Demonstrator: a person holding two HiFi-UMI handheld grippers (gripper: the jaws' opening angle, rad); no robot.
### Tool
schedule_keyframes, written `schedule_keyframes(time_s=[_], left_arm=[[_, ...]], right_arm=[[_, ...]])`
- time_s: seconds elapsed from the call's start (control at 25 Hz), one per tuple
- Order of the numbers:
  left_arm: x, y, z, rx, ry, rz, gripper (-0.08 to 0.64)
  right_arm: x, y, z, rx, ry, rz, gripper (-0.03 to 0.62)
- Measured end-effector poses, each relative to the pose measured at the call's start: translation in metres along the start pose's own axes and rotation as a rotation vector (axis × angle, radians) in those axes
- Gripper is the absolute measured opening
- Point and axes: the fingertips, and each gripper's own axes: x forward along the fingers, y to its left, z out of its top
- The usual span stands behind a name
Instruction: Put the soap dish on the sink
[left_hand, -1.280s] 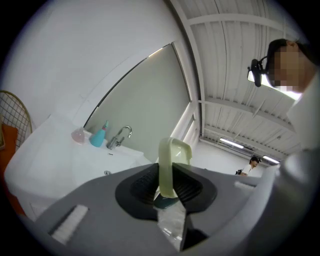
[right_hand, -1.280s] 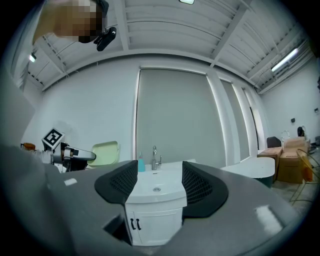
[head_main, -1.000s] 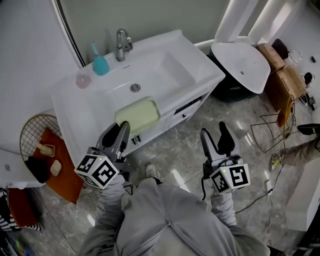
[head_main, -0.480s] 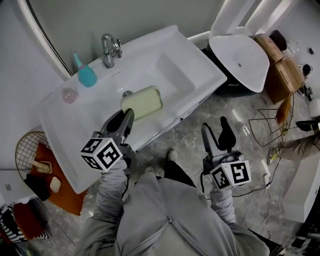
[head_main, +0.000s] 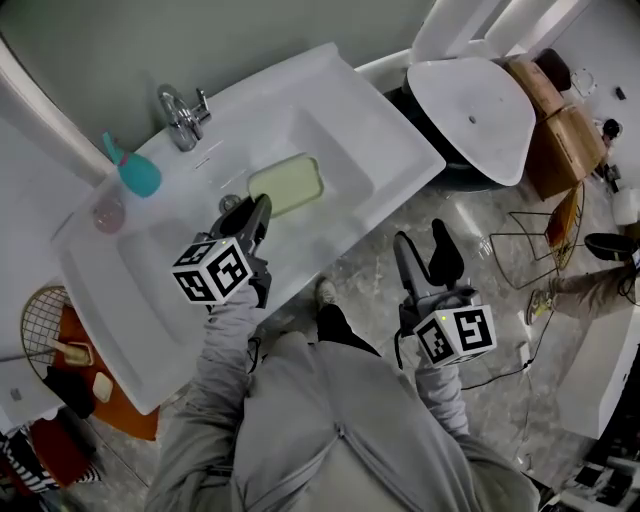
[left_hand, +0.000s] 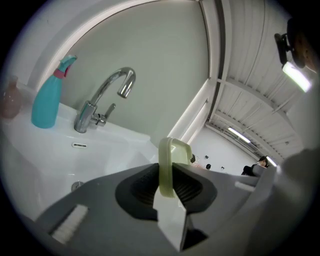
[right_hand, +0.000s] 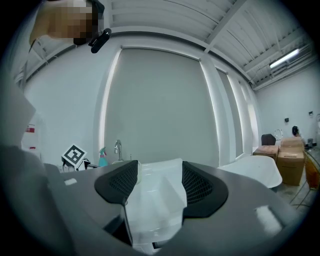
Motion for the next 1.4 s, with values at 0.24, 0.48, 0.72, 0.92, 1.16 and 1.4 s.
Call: schedule_keyframes(time_s=[0.24, 0.48, 0.72, 0.92, 1.16, 1.4], left_arm=[[0.075, 0.015, -0.023, -0.08, 0.073, 0.039, 0.13], [0.13, 0.021, -0.044, -0.134, 0.128, 0.068, 0.13], [0.183, 0.019, -0.07, -0.188, 0.212, 0.073, 0.132], [0.219, 0.018, -0.085, -0.197, 0.28, 0.092, 0.132], [0.247, 0.013, -0.094, -0.219, 0.314, 0.101, 0.132], [0.266, 0.009, -0.098, -0.22, 0.324, 0.114, 0.135]], right_arm=[[0.035, -0.042, -0.006, 0.01, 0.031, -0.001, 0.279], [0.054, -0.077, -0.012, 0.023, 0.063, -0.004, 0.279], [0.068, -0.11, -0.02, 0.042, 0.089, -0.011, 0.279], [0.077, -0.132, -0.024, 0.056, 0.096, -0.023, 0.279], [0.084, -0.154, -0.025, 0.071, 0.092, -0.035, 0.279], [0.091, -0.169, -0.029, 0.081, 0.098, -0.035, 0.279]])
